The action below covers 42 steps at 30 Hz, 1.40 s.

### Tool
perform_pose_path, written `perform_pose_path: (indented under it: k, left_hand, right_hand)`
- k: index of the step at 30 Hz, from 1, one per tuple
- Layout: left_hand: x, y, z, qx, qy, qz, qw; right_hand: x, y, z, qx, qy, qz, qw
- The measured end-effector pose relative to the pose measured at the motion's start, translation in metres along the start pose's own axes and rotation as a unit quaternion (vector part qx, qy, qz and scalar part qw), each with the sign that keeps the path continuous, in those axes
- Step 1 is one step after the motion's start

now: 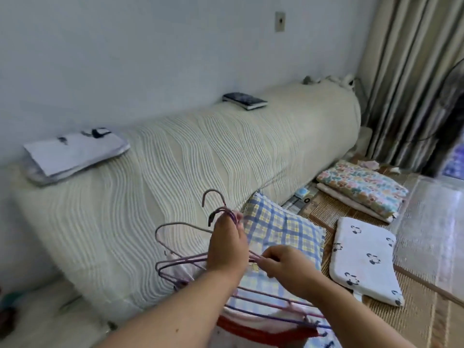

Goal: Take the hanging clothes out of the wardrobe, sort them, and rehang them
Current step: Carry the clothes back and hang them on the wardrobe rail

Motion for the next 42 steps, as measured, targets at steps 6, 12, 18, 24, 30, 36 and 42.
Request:
perform_pose_path:
  k: [6, 12, 18, 24, 30, 36, 42]
  left_hand:
    - [-0.152, 0.080, -0.057, 0.010, 0.117, -0.120, 0.986]
    - [-0.297, 0.158, -0.124, 0.058, 0.172, -0.226, 0.957]
    - [-0.382, 0.218, -0.193, 0.076, 0.200, -0.238, 0.947]
    - [-0.425, 0.305, -0.260, 0.116, 0.193, -0.283, 0.932]
    - [-0.418, 0.411, -0.325, 0.127, 0.162, -0.358, 0.911]
    - [-0.407, 0.528, -0.365, 0.085, 0.164, -0.480, 0.858]
    - [-0.423, 0.660, -0.397, 0.041, 0.106, -0.595, 0.796]
  right_hand:
    - [-0.009, 0.101, 0.121, -0.069, 0.004, 0.021, 0.997]
    - [-0.021, 0.199, 0.247, -0.151, -0.009, 0.052, 0.987]
    - [-0.022, 0.276, 0.317, -0.213, 0.013, 0.109, 0.971]
    - [-0.031, 0.353, 0.341, -0.298, -0.003, 0.152, 0.942]
    - [-0.049, 0.446, 0.344, -0.413, 0.005, 0.181, 0.893]
    - [-0.052, 0.539, 0.337, -0.490, 0.022, 0.207, 0.846]
    - [-0.027, 0.643, 0.348, -0.547, 0.009, 0.284, 0.788]
Point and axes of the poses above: each hand's wrist, its own y-axis away from the middle knuckle, its own x-axis out of the palm, z = x × y, the point moved 10 cm from there along -y, towards the middle knuckle, and after that the axes turned 7 degrees about y, right-handed, at the moved point
